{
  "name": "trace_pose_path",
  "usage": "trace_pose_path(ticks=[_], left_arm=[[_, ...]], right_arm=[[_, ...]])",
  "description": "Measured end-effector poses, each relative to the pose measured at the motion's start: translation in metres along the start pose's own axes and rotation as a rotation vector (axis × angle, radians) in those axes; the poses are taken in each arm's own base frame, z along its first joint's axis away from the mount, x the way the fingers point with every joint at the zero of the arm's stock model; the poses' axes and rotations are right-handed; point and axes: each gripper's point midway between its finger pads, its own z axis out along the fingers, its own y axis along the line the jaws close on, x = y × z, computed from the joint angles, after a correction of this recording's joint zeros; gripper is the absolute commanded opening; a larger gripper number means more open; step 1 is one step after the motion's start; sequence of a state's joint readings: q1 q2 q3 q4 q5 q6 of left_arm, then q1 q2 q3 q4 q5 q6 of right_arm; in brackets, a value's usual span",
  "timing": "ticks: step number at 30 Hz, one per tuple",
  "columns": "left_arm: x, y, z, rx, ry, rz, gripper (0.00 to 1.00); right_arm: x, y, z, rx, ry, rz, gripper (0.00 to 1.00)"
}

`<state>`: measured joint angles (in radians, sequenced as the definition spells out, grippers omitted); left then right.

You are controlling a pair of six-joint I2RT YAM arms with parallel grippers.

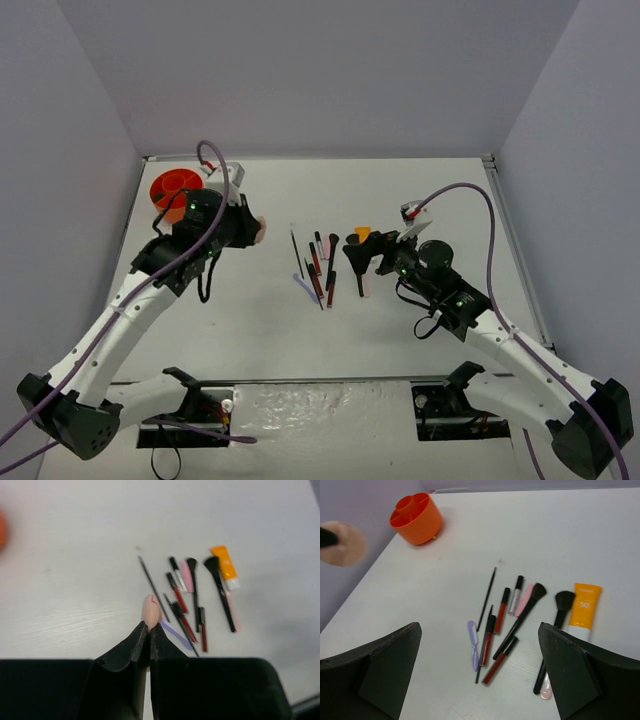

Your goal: Organize the makeup

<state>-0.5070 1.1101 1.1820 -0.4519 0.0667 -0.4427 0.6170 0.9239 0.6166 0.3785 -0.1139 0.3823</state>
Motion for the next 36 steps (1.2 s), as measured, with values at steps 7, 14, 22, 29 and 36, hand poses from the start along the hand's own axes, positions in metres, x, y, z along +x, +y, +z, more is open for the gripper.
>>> trace_pose_path(ticks=[7,14,22,29,36], left_arm=[[-0.072,0.12,-0.031,-0.408,-0.101,-0.045,0.0],[-0.109,0.226,-0.003,-0.617,-0.045,-0.08,0.0],[-0.108,0.339,0.058,-0.67,0.069,-0.146,0.0],[-0.096,0.383,0.092,-0.635,0.123,-0.158,0.0],[-0.11,0.393,0.109,-0.581,0.096,-0.135,0.0]], right_arm=[[0.002,-0.039,-0.012,0.205,-0.015,-0.022,1.0],[0.036,-0.064,-0.018,0.299,0.047,-0.024,1.0],[0.05,-0.071,-0.016,0.317,0.085,-0.027,1.0],[0.057,-0.073,-0.012,0.323,0.108,-0.029,1.0],[0.074,-0.08,-0.006,0.341,0.164,-0.035,1.0]])
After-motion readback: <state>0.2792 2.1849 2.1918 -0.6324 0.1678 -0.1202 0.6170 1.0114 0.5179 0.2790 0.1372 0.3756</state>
